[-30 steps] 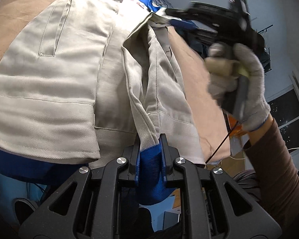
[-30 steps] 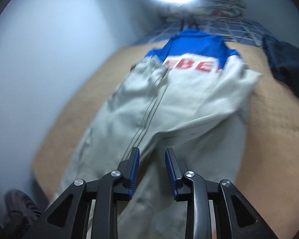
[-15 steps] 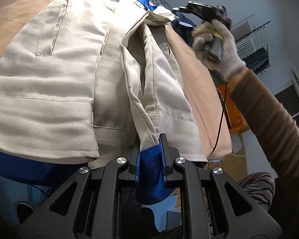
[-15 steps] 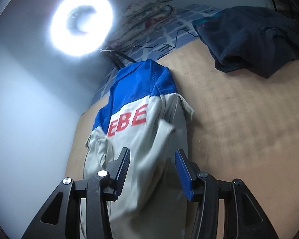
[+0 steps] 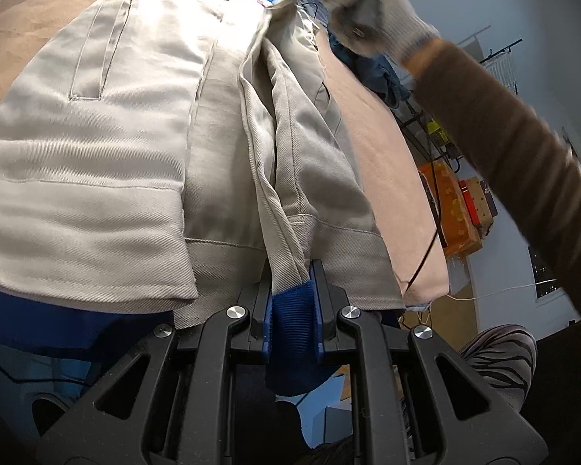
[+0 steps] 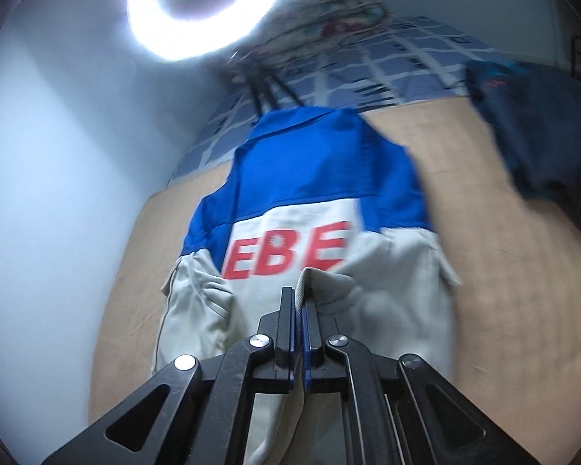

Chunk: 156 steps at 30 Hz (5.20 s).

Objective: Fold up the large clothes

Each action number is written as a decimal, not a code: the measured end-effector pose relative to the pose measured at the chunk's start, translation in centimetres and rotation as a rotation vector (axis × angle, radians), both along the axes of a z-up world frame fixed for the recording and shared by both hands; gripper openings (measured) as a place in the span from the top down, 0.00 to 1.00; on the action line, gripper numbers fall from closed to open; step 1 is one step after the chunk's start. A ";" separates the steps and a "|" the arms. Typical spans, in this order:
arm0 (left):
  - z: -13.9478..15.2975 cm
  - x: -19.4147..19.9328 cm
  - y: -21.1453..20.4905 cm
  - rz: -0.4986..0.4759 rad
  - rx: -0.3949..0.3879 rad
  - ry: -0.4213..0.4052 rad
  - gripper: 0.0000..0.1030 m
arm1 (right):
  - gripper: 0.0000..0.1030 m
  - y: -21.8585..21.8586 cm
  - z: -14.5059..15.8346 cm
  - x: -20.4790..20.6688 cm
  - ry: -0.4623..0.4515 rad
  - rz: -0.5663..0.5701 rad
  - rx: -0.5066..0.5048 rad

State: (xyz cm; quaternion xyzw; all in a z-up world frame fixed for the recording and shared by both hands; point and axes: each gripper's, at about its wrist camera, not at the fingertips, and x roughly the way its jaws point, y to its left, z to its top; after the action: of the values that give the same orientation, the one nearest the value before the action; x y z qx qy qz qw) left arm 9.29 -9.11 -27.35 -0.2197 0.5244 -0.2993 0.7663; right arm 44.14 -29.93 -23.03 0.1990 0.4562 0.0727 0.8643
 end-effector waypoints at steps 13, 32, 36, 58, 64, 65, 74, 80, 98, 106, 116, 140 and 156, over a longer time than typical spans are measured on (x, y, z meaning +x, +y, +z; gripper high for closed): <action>0.2 0.3 0.9 0.001 -0.035 0.009 0.87 | 0.85 1.7 1.2 -4.9 -0.017 0.118 -0.285; 4.5 -2.0 4.1 -0.006 -0.016 -0.077 0.77 | 0.83 3.6 1.9 -15.3 -0.040 0.257 -0.110; 5.6 -2.2 6.7 0.054 0.021 -0.121 0.77 | 0.83 2.4 1.8 -24.6 -0.065 0.251 -0.157; 5.5 -0.6 5.8 0.001 0.060 -0.134 0.77 | 0.65 -1.7 0.3 -41.1 -0.028 0.117 -0.014; 4.1 -0.1 2.9 -0.063 0.110 -0.133 0.77 | 0.63 -2.4 -2.1 -42.2 0.025 0.153 0.084; 3.6 0.2 2.7 -0.067 0.119 -0.124 0.77 | 0.62 -2.0 -2.2 -42.4 0.030 0.166 0.094; 1.3 0.4 2.2 -0.129 0.199 -0.109 0.77 | 0.77 1.9 -4.8 -41.9 0.118 0.269 -0.161; 5.4 0.6 7.9 -0.034 0.145 -0.180 0.77 | 0.74 -0.5 -0.1 -41.7 -0.057 0.199 -0.104; 0.6 5.1 12.0 0.018 0.344 -0.118 0.70 | 0.68 4.5 -4.5 -37.5 -0.008 0.362 -0.268; -1.4 7.5 17.1 0.146 0.087 0.123 0.36 | 0.34 -1.8 -4.6 -36.8 0.038 0.206 0.011; -4.1 8.6 17.8 0.095 -0.174 0.293 0.43 | 0.43 -3.2 -9.2 -34.5 0.129 0.233 0.408; 3.0 9.7 16.2 0.094 -0.324 0.189 0.85 | 0.93 -4.4 -7.2 -33.2 -0.002 0.146 0.731; 3.6 20.0 13.3 0.220 -0.242 0.144 0.85 | 0.93 -6.8 -6.0 -24.0 0.073 -0.096 0.665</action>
State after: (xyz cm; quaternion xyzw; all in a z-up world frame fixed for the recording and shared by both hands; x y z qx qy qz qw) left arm 29.25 4.21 -23.78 -0.3872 0.5110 -0.2582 0.7227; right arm 20.18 -36.76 -29.06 0.4938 0.4282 0.1698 0.7375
